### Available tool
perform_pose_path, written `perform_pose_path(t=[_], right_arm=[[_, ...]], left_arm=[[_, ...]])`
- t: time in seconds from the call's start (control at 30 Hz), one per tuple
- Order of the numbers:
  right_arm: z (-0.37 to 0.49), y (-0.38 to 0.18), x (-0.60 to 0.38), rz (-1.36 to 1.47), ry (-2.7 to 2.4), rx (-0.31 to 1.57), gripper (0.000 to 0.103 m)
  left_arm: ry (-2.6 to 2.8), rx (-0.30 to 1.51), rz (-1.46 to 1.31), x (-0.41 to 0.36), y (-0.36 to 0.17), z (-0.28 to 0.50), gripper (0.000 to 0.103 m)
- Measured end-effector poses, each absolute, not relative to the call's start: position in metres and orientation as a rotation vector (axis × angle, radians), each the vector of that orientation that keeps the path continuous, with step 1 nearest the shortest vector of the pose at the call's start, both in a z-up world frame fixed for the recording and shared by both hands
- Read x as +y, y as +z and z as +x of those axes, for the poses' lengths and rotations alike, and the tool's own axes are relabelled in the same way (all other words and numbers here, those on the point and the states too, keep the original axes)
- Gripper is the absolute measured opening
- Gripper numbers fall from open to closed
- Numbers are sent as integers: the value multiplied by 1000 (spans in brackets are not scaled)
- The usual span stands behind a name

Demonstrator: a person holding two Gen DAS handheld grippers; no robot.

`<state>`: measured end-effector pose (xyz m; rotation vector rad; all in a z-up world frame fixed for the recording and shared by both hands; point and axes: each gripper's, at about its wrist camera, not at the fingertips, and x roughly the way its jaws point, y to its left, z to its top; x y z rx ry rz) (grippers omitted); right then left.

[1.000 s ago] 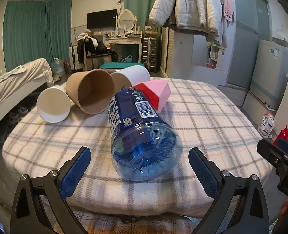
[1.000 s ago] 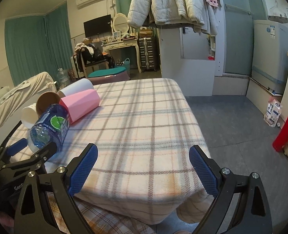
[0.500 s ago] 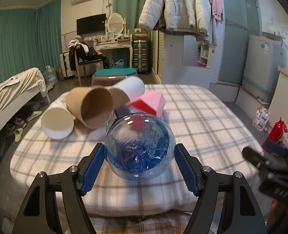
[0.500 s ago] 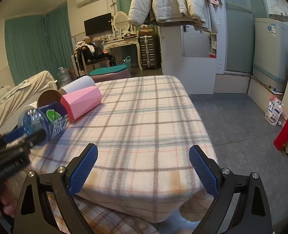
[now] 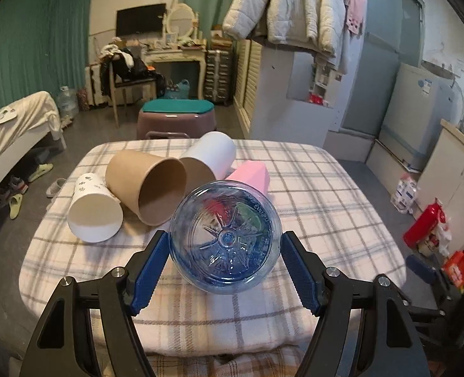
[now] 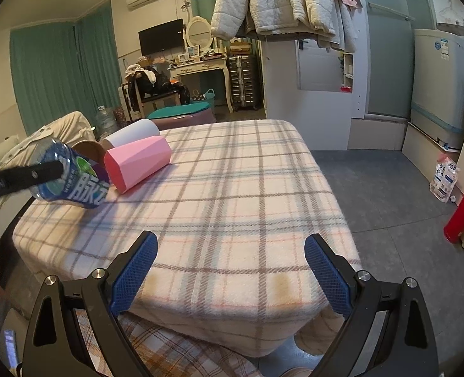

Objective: Flip cup upside down
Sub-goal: 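Rotate the bottle upright with the left gripper and set it on the table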

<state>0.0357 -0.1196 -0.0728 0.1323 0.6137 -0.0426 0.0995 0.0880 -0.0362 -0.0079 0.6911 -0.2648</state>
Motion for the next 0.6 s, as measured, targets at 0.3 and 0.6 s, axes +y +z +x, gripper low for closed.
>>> perform_pose_path(t=[0.3, 0.6], right_arm=[[42, -74, -122, 146, -44, 627, 95], [47, -75, -127, 159, -71, 631, 95]], left_arm=[[-292, 773, 43, 85, -38, 121, 75], [-317, 772, 65, 85, -19, 126, 75]])
